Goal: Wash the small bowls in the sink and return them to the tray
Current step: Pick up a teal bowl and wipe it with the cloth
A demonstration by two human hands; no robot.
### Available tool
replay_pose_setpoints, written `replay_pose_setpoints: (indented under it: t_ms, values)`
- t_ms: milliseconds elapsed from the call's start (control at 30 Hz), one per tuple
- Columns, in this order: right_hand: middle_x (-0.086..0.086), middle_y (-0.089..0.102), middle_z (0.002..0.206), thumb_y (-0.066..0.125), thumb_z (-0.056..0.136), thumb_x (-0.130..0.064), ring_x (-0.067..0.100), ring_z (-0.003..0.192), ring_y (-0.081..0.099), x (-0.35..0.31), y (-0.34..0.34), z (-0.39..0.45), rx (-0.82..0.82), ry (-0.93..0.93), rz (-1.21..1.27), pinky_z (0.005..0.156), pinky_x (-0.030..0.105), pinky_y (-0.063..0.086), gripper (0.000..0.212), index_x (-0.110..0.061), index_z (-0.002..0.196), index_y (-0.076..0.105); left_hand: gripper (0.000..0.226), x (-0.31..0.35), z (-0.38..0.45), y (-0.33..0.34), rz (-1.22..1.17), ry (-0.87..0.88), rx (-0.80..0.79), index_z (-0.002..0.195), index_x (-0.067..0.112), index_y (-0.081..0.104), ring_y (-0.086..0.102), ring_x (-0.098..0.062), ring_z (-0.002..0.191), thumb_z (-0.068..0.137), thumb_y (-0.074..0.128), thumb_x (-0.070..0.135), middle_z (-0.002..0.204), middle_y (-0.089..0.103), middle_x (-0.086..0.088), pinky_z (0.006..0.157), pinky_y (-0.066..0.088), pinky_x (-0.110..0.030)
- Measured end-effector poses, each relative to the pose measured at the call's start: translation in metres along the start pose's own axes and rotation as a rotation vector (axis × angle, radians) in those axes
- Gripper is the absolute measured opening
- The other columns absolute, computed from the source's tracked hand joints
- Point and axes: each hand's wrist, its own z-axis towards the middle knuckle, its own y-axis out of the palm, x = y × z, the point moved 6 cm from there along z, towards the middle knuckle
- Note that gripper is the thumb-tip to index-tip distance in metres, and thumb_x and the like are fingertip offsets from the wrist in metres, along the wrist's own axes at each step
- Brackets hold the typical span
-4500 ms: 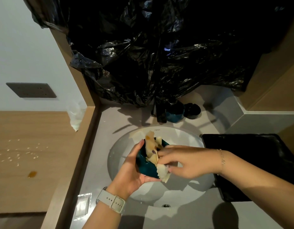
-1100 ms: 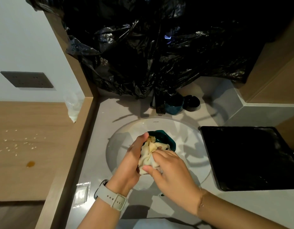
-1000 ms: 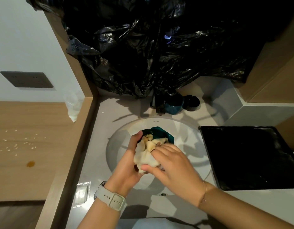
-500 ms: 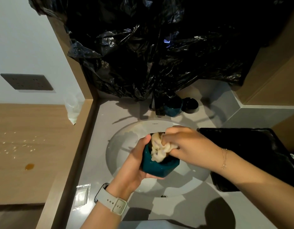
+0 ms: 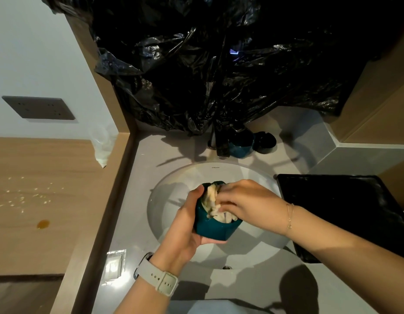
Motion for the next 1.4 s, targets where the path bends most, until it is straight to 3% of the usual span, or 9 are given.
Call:
replay_pose_setpoints:
  t_ms: [233,367,533,667,767,1033,1133,1233,1400]
  values:
    - [0.008,0.068,0.078,0.057,0.092,-0.014,0.021,0.073,0.059,-0.015,0.001,-0.006,-0.206,-0.039,0.381,0.075,0.038,0.048,0.019,-0.003,0.083,0.07,0.051,-0.011,0.001,0.001,-0.021,-0.021,-0.004,0.115,0.013,0.067,0.071,-0.031,0.091,0.095,0.043,0.053,0.104,0.073,-0.017,0.07,0.058,-0.046]
    - [0.01,0.061,0.079,0.053,0.092,-0.013,0.024,0.074,0.057,-0.015,0.003,0.002,-0.1,-0.047,0.103,0.068,0.037,0.045,0.016,-0.006,0.08,0.061,0.048,-0.012,0.0,0.006,-0.031,-0.013,-0.037,0.114,0.014,0.067,0.072,-0.029,0.092,0.093,0.046,0.051,0.104,0.074,-0.016,0.071,0.059,-0.047]
    - [0.015,0.046,0.067,0.052,0.09,-0.006,0.023,0.062,0.04,-0.007,0.008,0.003,-0.253,0.095,-0.022,0.059,0.028,0.031,0.017,-0.003,0.074,0.059,0.042,-0.013,0.004,0.001,-0.035,0.033,0.069,0.118,0.019,0.064,0.071,-0.032,0.097,0.092,0.052,0.05,0.105,0.074,-0.014,0.066,0.059,-0.046]
    - [-0.011,0.044,0.047,0.057,0.09,-0.008,0.005,0.05,0.042,-0.016,0.007,-0.006,-0.342,0.083,0.325,0.055,0.013,0.03,0.041,-0.022,0.051,0.048,0.041,-0.025,0.006,-0.002,0.037,0.04,0.129,0.116,0.019,0.065,0.071,-0.032,0.095,0.092,0.053,0.049,0.104,0.074,-0.015,0.071,0.061,-0.051]
    - [-0.014,0.046,0.051,0.059,0.091,-0.011,0.002,0.054,0.044,-0.015,0.009,-0.006,-0.209,0.13,0.528,0.062,0.015,0.036,0.045,-0.033,0.053,0.049,0.045,-0.027,0.006,-0.002,0.01,0.029,0.084,0.117,0.016,0.064,0.072,-0.032,0.094,0.093,0.049,0.052,0.103,0.074,-0.017,0.069,0.06,-0.05]
    - [0.015,0.054,0.078,0.05,0.091,-0.008,0.025,0.061,0.041,-0.014,0.019,0.007,-0.168,0.294,-0.027,0.055,0.031,0.03,0.016,0.003,0.089,0.061,0.033,-0.014,0.008,-0.005,-0.134,0.131,0.182,0.114,0.018,0.066,0.071,-0.036,0.094,0.094,0.053,0.042,0.101,0.074,-0.015,0.069,0.058,-0.059]
    - [0.018,0.064,0.083,0.052,0.089,-0.008,0.032,0.071,0.055,-0.011,0.012,0.008,-0.207,0.33,0.205,0.06,0.034,0.044,0.02,0.006,0.083,0.064,0.032,-0.012,0.008,-0.008,-0.082,0.171,0.206,0.118,0.018,0.064,0.072,-0.031,0.093,0.095,0.052,0.038,0.103,0.074,-0.015,0.065,0.06,-0.053]
    - [-0.01,0.068,0.074,0.055,0.09,-0.009,0.009,0.069,0.064,0.004,0.004,-0.002,-0.18,0.471,0.644,0.067,0.022,0.051,0.019,-0.012,0.09,0.074,0.043,-0.01,0.009,-0.008,-0.087,0.166,0.107,0.118,0.019,0.065,0.074,-0.027,0.088,0.091,0.049,0.048,0.103,0.075,-0.011,0.063,0.06,-0.043]
    - [0.01,0.07,0.091,0.053,0.094,-0.006,0.02,0.083,0.064,0.036,-0.021,-0.04,0.394,0.658,1.202,0.074,0.022,0.051,0.018,-0.008,0.097,0.07,0.059,0.008,0.011,-0.017,-0.08,0.214,0.052,0.125,0.02,0.061,0.069,-0.032,0.104,0.081,0.052,0.058,0.115,0.071,-0.011,0.077,0.058,-0.055]
